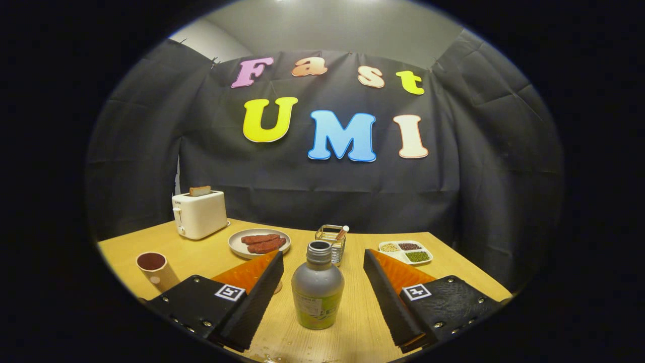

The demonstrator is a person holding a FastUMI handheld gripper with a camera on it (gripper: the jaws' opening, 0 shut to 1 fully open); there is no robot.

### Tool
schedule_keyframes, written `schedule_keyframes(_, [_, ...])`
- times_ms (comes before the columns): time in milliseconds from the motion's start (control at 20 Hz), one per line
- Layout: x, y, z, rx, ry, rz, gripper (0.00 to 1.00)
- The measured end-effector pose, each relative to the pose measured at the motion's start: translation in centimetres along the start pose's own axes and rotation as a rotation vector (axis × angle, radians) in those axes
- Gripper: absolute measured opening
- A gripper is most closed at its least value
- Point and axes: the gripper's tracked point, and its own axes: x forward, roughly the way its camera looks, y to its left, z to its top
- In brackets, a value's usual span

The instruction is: Take the bottle from table, then pour the juice into the cup, finally place the bottle on the coaster

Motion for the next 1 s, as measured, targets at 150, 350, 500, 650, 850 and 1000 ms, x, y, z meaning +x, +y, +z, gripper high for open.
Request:
schedule_keyframes(150, [1.3, 0.3, -2.9, 0.017, 0.032, -0.006, 0.98])
schedule_keyframes(350, [3.0, 1.0, -5.4, 0.058, 0.074, -0.009, 0.98])
schedule_keyframes(500, [3.7, 1.5, -6.6, 0.039, 0.098, -0.007, 0.98])
schedule_keyframes(650, [3.9, 1.1, -6.7, 0.043, 0.083, -0.020, 0.86])
schedule_keyframes(850, [3.9, 1.4, -5.2, 0.005, 0.116, 0.004, 0.77])
schedule_keyframes(1000, [3.8, 1.9, -2.4, -0.045, 0.109, 0.014, 0.77])
